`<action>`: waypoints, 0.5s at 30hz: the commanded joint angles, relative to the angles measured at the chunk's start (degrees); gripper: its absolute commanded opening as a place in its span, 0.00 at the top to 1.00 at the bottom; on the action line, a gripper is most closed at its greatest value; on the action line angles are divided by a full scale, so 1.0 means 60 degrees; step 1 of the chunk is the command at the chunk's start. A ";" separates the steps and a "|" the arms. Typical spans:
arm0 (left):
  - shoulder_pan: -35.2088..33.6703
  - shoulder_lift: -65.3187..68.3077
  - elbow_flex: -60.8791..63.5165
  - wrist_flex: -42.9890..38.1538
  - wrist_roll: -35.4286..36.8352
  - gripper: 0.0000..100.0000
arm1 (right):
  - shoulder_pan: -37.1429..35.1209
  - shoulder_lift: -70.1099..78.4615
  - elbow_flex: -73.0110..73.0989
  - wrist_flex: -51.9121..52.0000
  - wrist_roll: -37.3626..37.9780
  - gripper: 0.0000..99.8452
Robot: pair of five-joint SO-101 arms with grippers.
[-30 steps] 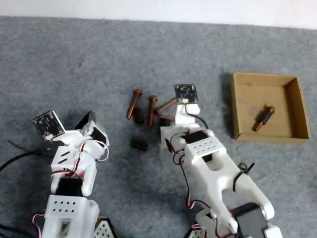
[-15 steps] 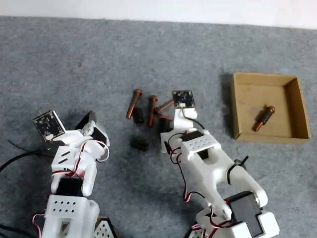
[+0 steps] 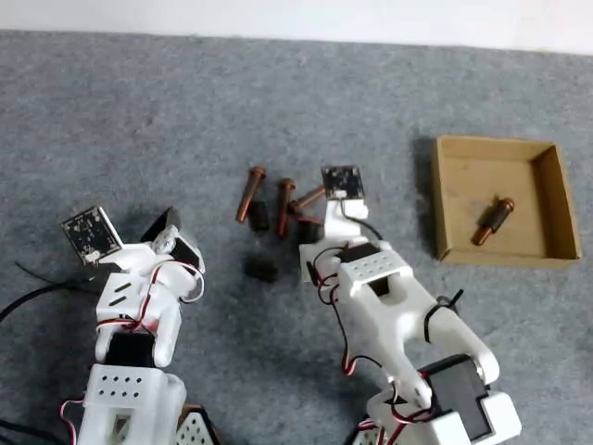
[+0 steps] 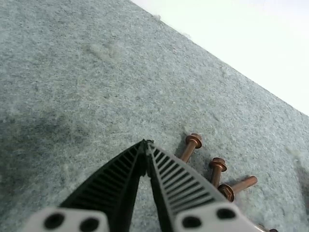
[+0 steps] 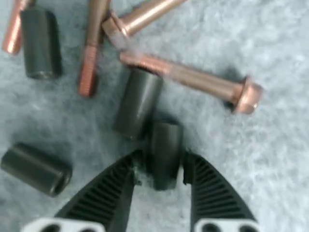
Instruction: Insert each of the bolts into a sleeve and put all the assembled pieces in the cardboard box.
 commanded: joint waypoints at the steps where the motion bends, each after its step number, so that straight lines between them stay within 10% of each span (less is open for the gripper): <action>1: 0.0110 -0.0110 -0.0066 -0.0220 -0.0088 0.99 | -0.0022 -0.0007 -0.0330 -0.0344 0.0117 0.87; 15: 0.0095 -0.0110 -0.0066 -0.0220 -0.0088 0.99 | 0.0081 -0.0007 -0.0300 -0.0359 0.0117 1.00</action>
